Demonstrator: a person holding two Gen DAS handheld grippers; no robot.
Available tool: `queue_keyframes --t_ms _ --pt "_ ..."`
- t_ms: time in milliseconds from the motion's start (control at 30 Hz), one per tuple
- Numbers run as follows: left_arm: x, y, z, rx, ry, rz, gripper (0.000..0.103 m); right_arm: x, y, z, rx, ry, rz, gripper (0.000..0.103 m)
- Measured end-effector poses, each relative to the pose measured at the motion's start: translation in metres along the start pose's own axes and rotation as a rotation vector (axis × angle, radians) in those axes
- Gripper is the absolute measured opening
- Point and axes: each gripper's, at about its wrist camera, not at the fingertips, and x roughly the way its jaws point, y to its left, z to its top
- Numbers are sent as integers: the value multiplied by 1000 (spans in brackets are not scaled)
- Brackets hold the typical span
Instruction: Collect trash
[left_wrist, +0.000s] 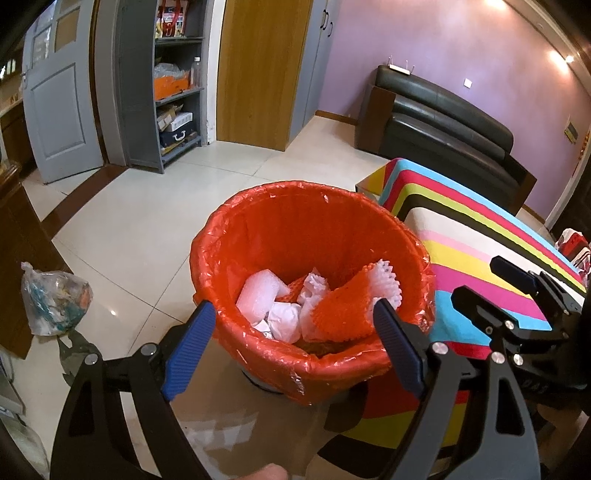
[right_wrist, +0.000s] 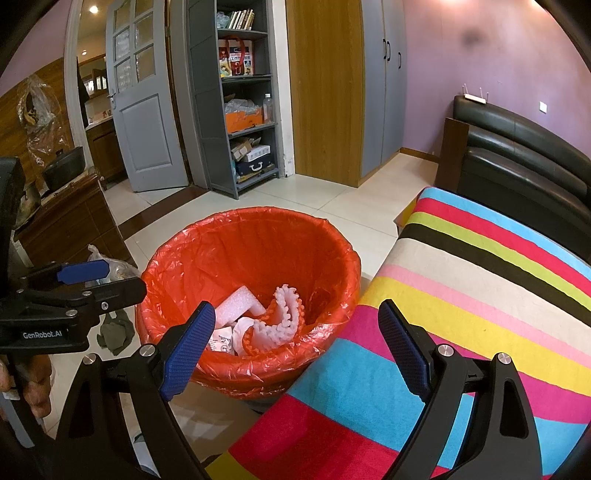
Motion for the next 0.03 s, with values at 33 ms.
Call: queue_keyframes --t_ms 33 --pt "0 1 0 -2 0 0 87 0 0 0 2 0 1 85"
